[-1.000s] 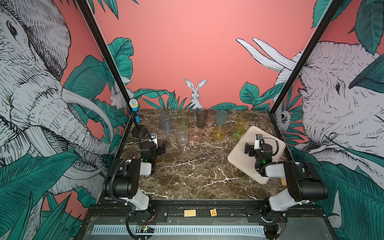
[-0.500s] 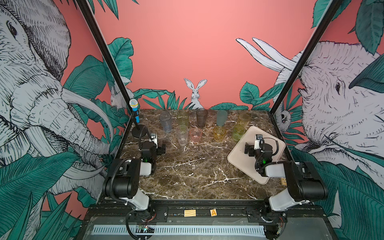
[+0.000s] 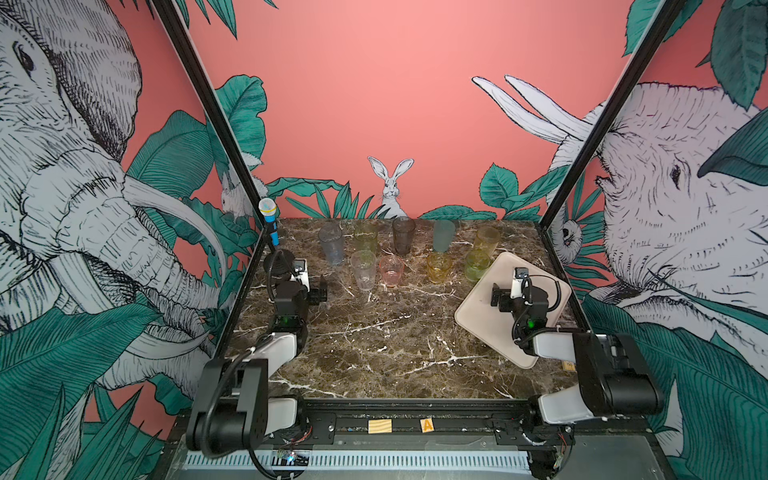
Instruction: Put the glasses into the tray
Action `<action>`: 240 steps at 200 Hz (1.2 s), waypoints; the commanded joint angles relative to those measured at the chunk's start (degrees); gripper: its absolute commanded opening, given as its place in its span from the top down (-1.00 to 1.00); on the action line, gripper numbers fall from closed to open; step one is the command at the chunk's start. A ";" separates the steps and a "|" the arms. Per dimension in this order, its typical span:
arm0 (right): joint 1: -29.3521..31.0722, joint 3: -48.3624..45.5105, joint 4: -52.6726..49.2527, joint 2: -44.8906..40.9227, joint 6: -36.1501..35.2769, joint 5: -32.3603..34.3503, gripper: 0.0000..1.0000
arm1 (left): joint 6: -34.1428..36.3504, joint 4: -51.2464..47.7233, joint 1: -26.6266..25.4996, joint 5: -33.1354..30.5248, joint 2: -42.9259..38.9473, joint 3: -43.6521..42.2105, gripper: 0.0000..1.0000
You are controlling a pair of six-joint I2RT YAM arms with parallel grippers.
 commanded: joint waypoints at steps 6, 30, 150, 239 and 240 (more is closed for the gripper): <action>-0.12 3.41 -9.03 -6.86 0.95 1.85 -0.98 | -4.77 -15.69 -0.86 -3.19 -7.90 4.41 -0.99; -0.12 10.14 -25.07 -12.60 11.53 7.69 -0.99 | -7.38 -28.34 -1.33 -1.51 -12.51 9.99 -0.99; -0.43 31.96 -53.49 -8.48 31.89 -28.07 -0.98 | -16.15 -59.41 -3.38 20.86 -9.29 28.50 -0.99; 0.20 25.05 -38.84 -4.14 41.00 -37.11 -0.98 | -30.51 -61.32 -24.06 12.75 -4.84 31.87 -0.99; 0.23 25.03 -38.84 -4.13 40.80 -37.07 -0.98 | -30.64 -61.27 -24.50 12.42 -4.64 31.97 -0.99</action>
